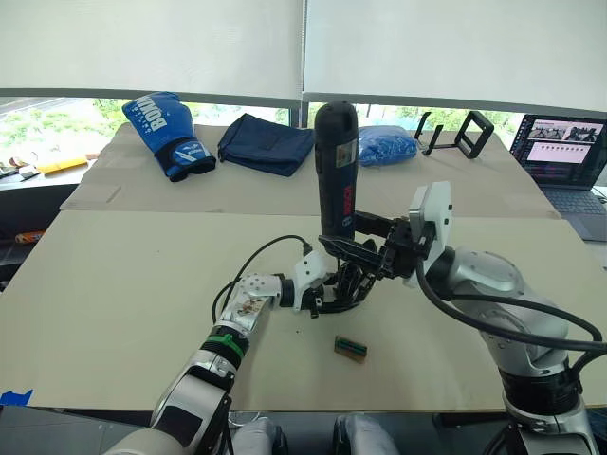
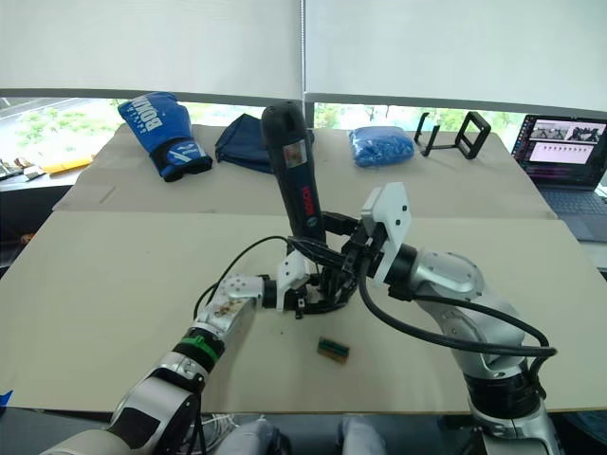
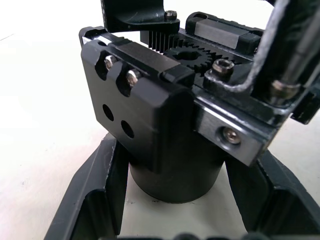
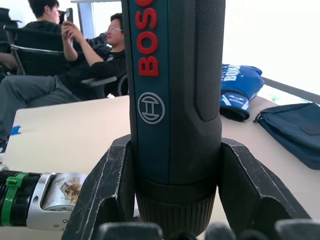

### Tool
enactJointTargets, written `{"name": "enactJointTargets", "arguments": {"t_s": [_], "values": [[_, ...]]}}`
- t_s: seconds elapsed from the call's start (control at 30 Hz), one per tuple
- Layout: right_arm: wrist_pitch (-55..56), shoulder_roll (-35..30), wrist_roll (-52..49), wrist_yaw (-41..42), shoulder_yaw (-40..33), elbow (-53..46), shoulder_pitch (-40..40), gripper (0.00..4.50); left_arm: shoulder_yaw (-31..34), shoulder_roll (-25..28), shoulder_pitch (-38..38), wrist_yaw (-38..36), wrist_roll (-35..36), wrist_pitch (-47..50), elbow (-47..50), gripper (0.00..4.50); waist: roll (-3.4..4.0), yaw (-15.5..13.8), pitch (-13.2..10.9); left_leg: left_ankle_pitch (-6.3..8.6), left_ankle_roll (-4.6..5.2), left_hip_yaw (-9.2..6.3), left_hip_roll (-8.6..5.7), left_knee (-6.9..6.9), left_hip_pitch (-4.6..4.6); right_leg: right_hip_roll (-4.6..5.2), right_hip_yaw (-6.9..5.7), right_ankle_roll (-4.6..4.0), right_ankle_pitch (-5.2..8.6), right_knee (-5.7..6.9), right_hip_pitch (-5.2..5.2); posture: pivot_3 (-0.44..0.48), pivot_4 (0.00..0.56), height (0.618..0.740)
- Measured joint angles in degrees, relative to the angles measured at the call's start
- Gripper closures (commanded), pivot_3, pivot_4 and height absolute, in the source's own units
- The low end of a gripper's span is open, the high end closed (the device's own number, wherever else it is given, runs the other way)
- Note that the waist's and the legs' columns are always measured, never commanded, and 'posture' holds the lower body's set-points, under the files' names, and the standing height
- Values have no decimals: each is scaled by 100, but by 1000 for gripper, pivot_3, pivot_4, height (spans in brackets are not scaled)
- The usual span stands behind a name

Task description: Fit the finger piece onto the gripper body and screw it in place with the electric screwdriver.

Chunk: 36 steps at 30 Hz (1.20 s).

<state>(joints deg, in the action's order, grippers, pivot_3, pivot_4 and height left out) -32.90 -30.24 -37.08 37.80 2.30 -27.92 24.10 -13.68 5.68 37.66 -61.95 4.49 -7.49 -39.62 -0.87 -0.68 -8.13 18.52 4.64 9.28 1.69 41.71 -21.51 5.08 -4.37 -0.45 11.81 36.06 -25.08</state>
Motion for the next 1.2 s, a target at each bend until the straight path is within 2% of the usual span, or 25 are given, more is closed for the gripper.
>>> {"name": "enactJointTargets", "arguments": {"t_s": [0.73,0.9,1.03,1.2], "values": [[-6,-83,-25,156,-120,30,84,2603,-1,-5,75,-13,-3,-27,-130,2200,-1,-8,6,2,2,-14,-2,0,-5,19,-10,0,0,-4,2,0,150,740],[-312,-7,-550,-101,-444,-14,458,2603,9,-6,109,14,-8,-86,-134,2200,0,11,4,1,1,-13,-3,1,-49,19,-14,-2,-3,1,-41,0,150,740],[-418,8,-1110,-361,-778,-485,941,2603,-1,8,111,24,-62,-169,-144,2200,1,-3,4,-1,-1,-19,-3,0,-63,17,-39,-2,-3,2,-51,0,150,740],[-617,-57,-1672,-441,-793,-840,932,2603,-3,2,177,47,-127,-257,-302,2200,1,3,4,0,1,-21,-5,1,-56,20,-46,-2,-3,-3,-33,0,150,740]]}}
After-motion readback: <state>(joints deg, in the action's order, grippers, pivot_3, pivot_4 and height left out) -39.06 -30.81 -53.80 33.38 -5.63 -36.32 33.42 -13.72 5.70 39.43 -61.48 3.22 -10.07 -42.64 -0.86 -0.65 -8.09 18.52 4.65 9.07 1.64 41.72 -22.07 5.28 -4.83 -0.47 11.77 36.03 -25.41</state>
